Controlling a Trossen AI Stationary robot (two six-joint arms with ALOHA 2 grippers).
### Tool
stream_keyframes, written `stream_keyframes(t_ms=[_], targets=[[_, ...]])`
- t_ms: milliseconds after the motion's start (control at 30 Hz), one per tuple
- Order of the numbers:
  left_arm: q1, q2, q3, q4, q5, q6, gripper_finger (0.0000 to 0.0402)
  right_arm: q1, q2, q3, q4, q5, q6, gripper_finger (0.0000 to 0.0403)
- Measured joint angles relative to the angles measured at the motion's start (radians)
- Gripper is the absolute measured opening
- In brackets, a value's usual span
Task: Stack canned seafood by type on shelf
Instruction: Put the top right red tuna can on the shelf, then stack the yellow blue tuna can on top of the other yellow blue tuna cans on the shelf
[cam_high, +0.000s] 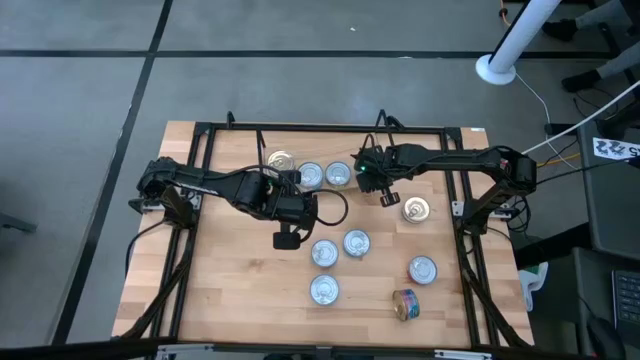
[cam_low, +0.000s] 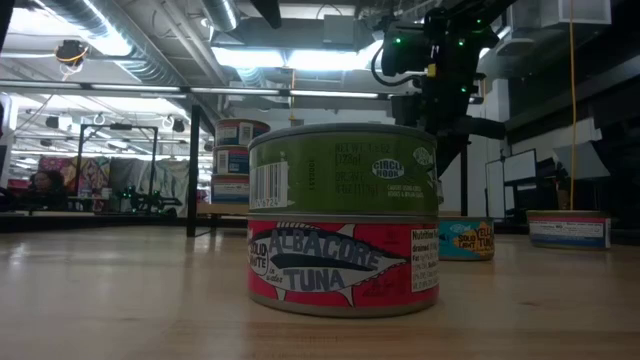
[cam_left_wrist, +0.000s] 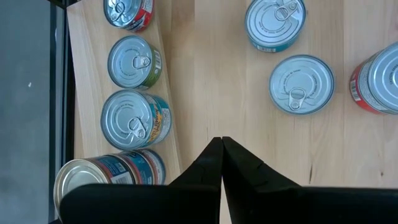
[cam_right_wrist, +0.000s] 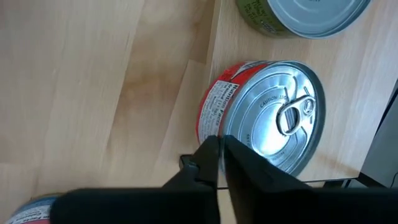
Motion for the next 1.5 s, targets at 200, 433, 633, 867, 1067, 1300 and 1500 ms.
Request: stream_keyframes(t_ms=[200,433,633,867,1067,1300,1500], targets=[[0.000,0.000,0.000,0.000,0.000,0.000,0.0004,0.000,0.000,0.000,0.026,0.006,0.009,0.0111],[0.000,0.000,0.000,0.026,0.000,0.000,0.0004,0.000,0.000,0.000,0.046,0.019,0.013,0.0171],[0.000,0.000,0.000,0.037,0.000,-0.050,0.0004,0.000,0.000,0.000,0.045,0.019,0.013,0.0183],[0.000,0.002,0.000,0.041,0.078,-0.045,0.0004,0.000,0.000,0.000,0.044,0.019,0.013,0.0184],[-0.002,0.050,0.000,0.070,0.270,0.031,0.0004,0.000,0.000,0.000,0.043,0.019,0.013,0.0184],[-0.001,0.133,0.000,0.074,0.351,0.094,0.0004,0.000,0.000,0.000,0.040,0.019,0.013,0.0184],[-0.001,0.196,0.000,0.067,0.395,0.147,0.0004,0.000,0.000,0.000,0.040,0.019,0.013,0.0184]])
